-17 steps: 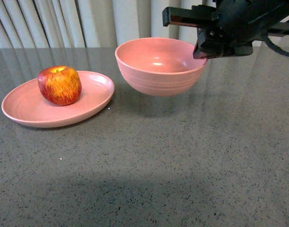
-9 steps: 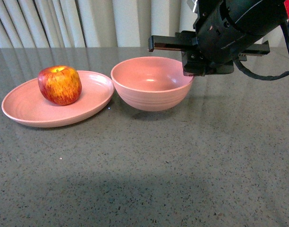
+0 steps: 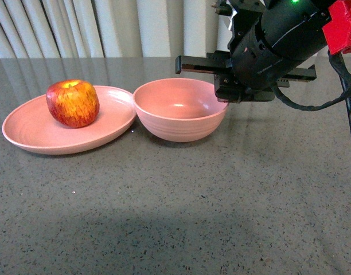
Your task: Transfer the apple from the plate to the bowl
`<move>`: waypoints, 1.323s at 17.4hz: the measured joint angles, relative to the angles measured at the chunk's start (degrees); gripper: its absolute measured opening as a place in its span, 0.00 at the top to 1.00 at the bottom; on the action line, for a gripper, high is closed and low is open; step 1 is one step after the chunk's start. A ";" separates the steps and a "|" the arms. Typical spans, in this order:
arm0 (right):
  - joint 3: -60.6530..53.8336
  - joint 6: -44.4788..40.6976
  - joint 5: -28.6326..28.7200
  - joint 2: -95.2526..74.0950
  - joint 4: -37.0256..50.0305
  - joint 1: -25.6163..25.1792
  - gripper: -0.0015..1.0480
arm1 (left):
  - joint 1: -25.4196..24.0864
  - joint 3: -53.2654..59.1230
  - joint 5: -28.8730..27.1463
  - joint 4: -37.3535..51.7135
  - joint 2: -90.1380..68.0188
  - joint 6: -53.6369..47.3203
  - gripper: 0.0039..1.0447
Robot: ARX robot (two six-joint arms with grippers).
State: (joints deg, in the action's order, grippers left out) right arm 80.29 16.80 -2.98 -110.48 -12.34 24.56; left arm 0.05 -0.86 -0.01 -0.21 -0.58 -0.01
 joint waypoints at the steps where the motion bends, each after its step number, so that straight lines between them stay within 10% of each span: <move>1: -0.04 0.00 -0.09 0.00 0.00 0.20 0.97 | 0.00 0.00 0.00 0.02 0.00 0.00 0.06; 5: -0.55 -0.28 -0.44 0.00 -0.02 0.57 0.95 | 0.00 0.00 0.00 0.00 0.00 0.00 0.06; 14: -0.63 -0.61 0.00 2.01 0.02 0.50 0.07 | 0.00 0.00 0.00 0.00 0.00 0.00 0.06; 23: -32.76 -8.55 1.64 48.72 19.19 -8.09 0.06 | 0.00 0.02 0.00 0.00 0.00 0.00 0.06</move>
State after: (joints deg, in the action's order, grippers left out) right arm 47.53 8.25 -1.34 -61.76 6.85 16.47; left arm 0.05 -0.84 -0.01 -0.21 -0.58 -0.01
